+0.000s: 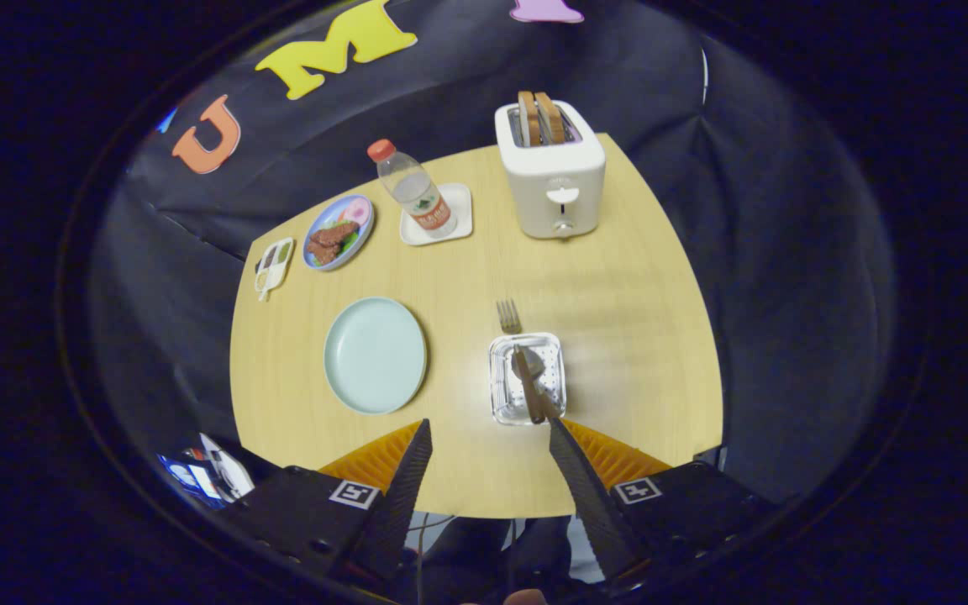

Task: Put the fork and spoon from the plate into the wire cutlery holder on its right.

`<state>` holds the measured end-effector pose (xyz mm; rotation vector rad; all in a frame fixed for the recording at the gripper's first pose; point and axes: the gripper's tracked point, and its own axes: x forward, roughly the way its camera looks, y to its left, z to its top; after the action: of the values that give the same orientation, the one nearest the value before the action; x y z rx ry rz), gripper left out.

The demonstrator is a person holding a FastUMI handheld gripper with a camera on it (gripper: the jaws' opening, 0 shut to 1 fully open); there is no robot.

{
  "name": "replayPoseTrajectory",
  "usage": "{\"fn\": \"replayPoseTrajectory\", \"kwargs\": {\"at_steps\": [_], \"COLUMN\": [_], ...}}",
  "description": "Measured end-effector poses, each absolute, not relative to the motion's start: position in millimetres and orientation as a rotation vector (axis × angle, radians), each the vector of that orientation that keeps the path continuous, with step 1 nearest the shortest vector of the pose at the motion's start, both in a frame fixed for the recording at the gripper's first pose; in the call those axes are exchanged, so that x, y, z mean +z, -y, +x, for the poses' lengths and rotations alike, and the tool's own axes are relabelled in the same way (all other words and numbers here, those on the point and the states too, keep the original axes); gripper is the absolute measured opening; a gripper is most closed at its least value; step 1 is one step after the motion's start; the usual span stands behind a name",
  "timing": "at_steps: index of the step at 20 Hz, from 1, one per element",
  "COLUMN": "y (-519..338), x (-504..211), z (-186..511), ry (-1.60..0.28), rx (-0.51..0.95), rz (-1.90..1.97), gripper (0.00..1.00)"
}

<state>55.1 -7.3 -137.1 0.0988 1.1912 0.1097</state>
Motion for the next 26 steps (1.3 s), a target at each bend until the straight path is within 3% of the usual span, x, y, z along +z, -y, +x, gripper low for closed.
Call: {"fn": "replayPoseTrajectory", "kwargs": {"at_steps": [4, 15, 26], "y": [7.0, 5.2, -23.0], "x": [-106.1, -17.1, 28.1], "z": [76.2, 94.2, 54.3], "ry": [-0.961, -0.429, -0.197], "rx": [0.104, 0.109, 0.112], "rz": [0.073, 0.022, 0.016], "gripper": [0.97, 0.97, 0.96]}}
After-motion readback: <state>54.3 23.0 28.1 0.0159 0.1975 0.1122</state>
